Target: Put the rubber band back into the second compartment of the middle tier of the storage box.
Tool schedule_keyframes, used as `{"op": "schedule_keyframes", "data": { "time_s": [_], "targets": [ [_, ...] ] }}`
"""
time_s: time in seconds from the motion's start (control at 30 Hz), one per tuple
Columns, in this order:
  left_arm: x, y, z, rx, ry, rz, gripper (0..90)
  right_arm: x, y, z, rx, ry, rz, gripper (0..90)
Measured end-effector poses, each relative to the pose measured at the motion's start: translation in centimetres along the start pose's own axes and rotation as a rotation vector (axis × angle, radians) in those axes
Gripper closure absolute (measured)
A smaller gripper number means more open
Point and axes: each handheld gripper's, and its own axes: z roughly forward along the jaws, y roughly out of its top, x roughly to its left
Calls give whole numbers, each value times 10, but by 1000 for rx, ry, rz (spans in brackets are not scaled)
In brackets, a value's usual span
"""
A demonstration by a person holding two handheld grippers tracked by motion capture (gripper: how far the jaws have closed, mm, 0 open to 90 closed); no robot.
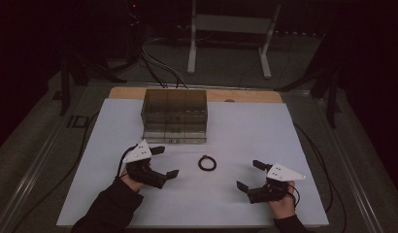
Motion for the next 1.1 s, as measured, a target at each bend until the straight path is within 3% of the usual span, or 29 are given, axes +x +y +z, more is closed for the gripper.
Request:
{"op": "schedule_keyframes", "data": {
  "time_s": [0.9, 1.1],
  "targets": [
    [-5, 18, 63, 13, -14, -21, 4, -1, 0, -1, -4, 8, 1, 0],
    [-7, 18, 77, 46, -24, -18, 4, -1, 0, -2, -7, 8, -1, 0]
  ]
}}
